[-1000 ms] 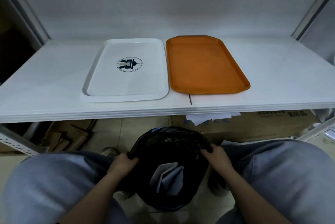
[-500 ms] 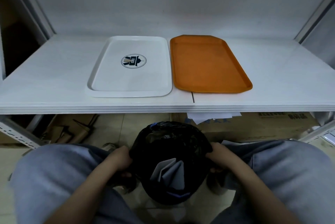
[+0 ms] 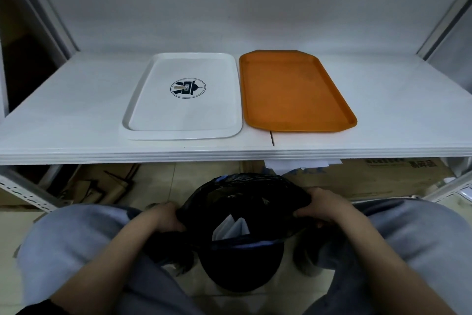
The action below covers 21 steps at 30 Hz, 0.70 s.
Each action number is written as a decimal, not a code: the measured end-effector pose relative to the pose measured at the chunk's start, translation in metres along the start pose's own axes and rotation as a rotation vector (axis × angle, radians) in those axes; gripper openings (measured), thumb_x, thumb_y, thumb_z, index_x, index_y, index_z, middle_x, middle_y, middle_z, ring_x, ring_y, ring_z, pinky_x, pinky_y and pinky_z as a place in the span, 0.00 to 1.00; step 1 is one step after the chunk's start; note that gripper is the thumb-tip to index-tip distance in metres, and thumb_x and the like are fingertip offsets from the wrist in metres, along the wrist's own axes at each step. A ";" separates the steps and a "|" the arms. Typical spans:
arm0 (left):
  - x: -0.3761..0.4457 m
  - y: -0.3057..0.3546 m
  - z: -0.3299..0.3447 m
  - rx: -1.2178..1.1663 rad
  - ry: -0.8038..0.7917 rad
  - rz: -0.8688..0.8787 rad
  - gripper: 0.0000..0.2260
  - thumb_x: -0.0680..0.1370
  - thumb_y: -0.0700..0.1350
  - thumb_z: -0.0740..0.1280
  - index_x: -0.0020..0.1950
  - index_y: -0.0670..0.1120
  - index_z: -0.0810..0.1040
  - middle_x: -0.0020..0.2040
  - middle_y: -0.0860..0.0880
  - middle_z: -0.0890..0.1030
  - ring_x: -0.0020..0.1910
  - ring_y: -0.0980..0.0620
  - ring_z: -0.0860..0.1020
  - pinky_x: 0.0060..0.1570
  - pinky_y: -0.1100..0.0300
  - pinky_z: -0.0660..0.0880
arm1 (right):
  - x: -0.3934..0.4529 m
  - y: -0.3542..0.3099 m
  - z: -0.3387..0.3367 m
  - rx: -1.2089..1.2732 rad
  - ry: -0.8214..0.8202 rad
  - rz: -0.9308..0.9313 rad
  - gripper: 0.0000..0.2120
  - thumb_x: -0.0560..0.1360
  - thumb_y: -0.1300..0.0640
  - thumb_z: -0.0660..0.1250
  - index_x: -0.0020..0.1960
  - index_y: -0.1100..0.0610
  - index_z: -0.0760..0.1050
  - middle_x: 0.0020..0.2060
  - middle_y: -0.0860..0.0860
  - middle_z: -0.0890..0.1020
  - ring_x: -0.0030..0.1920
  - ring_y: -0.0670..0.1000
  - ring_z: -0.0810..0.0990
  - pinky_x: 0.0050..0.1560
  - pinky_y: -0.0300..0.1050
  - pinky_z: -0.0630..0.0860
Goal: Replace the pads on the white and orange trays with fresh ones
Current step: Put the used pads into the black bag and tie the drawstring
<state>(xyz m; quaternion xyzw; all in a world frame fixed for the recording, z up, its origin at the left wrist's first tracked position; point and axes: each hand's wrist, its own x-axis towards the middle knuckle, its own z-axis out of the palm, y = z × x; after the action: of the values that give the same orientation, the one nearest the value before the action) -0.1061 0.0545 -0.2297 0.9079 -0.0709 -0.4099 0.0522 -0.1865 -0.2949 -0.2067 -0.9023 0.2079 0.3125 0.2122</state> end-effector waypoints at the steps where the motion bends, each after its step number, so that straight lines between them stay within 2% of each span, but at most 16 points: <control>1: 0.004 0.003 -0.003 -0.041 -0.005 -0.010 0.24 0.73 0.56 0.68 0.65 0.45 0.73 0.60 0.47 0.79 0.58 0.48 0.78 0.56 0.58 0.73 | 0.003 -0.005 -0.001 -0.076 0.023 0.009 0.25 0.68 0.37 0.70 0.59 0.49 0.71 0.49 0.48 0.81 0.45 0.51 0.82 0.49 0.47 0.79; 3: 0.012 0.012 -0.008 -0.145 0.032 -0.036 0.27 0.73 0.60 0.68 0.65 0.44 0.72 0.60 0.46 0.78 0.56 0.49 0.77 0.52 0.61 0.72 | 0.012 -0.018 -0.001 -0.122 0.071 0.028 0.23 0.69 0.34 0.66 0.51 0.52 0.71 0.46 0.49 0.79 0.48 0.52 0.79 0.46 0.45 0.76; 5: 0.019 0.022 -0.011 -0.138 0.137 -0.037 0.26 0.72 0.63 0.66 0.62 0.46 0.73 0.55 0.48 0.78 0.51 0.49 0.76 0.48 0.60 0.71 | 0.019 -0.030 0.002 -0.109 0.154 0.021 0.20 0.72 0.36 0.65 0.41 0.53 0.69 0.39 0.49 0.75 0.44 0.52 0.78 0.40 0.44 0.73; 6: 0.023 0.027 -0.011 -0.089 0.197 -0.033 0.24 0.73 0.63 0.65 0.60 0.47 0.74 0.54 0.48 0.78 0.50 0.49 0.76 0.47 0.60 0.72 | 0.022 -0.034 0.004 -0.124 0.207 0.003 0.18 0.74 0.39 0.65 0.41 0.54 0.69 0.37 0.49 0.74 0.42 0.53 0.77 0.39 0.43 0.72; 8: 0.029 0.037 -0.012 -0.008 0.316 -0.012 0.18 0.76 0.58 0.63 0.59 0.48 0.75 0.55 0.47 0.79 0.53 0.47 0.77 0.49 0.58 0.73 | 0.029 -0.038 0.008 -0.189 0.311 -0.057 0.12 0.77 0.46 0.63 0.49 0.55 0.74 0.39 0.51 0.76 0.43 0.54 0.77 0.39 0.44 0.71; 10: 0.032 0.043 -0.013 0.031 0.393 0.020 0.13 0.78 0.50 0.61 0.60 0.48 0.77 0.58 0.44 0.79 0.56 0.44 0.78 0.51 0.56 0.73 | 0.033 -0.035 0.009 -0.228 0.383 -0.124 0.11 0.79 0.52 0.61 0.57 0.54 0.75 0.45 0.53 0.79 0.46 0.55 0.79 0.38 0.45 0.72; 12: 0.032 0.042 -0.017 0.045 0.452 0.055 0.12 0.79 0.46 0.60 0.59 0.49 0.77 0.58 0.44 0.79 0.57 0.43 0.77 0.51 0.56 0.74 | 0.034 -0.029 0.007 -0.207 0.448 -0.161 0.11 0.79 0.53 0.59 0.59 0.53 0.75 0.47 0.54 0.81 0.46 0.56 0.80 0.37 0.45 0.72; 15: 0.029 0.030 -0.023 0.062 0.527 0.080 0.12 0.78 0.45 0.60 0.59 0.51 0.78 0.58 0.45 0.80 0.58 0.43 0.77 0.51 0.56 0.74 | 0.032 -0.017 0.000 -0.157 0.532 -0.174 0.12 0.80 0.52 0.58 0.60 0.51 0.74 0.49 0.54 0.81 0.47 0.57 0.80 0.40 0.47 0.76; 17: 0.029 0.022 -0.023 0.070 0.531 0.073 0.11 0.77 0.46 0.62 0.58 0.51 0.78 0.57 0.46 0.80 0.57 0.44 0.78 0.51 0.56 0.74 | 0.030 -0.012 -0.004 -0.167 0.529 -0.165 0.12 0.80 0.53 0.58 0.61 0.50 0.74 0.50 0.54 0.81 0.47 0.57 0.80 0.40 0.47 0.75; 19: 0.028 0.018 -0.021 0.078 0.506 0.071 0.10 0.77 0.47 0.63 0.57 0.52 0.78 0.57 0.47 0.80 0.57 0.45 0.78 0.51 0.56 0.75 | 0.028 -0.013 -0.004 -0.216 0.459 -0.162 0.13 0.79 0.54 0.59 0.62 0.51 0.74 0.51 0.54 0.80 0.48 0.57 0.80 0.39 0.46 0.75; 21: 0.027 0.021 -0.021 0.090 0.491 0.078 0.11 0.76 0.47 0.63 0.57 0.52 0.77 0.58 0.47 0.79 0.57 0.45 0.78 0.51 0.56 0.74 | 0.025 -0.023 -0.002 -0.257 0.403 -0.185 0.15 0.78 0.51 0.61 0.64 0.51 0.71 0.54 0.53 0.79 0.51 0.56 0.79 0.42 0.46 0.75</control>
<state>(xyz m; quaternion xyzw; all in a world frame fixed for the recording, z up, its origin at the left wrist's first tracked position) -0.0747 0.0304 -0.2330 0.9781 -0.1094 -0.1714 0.0433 -0.1562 -0.2833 -0.2163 -0.9811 0.1213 0.1293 0.0779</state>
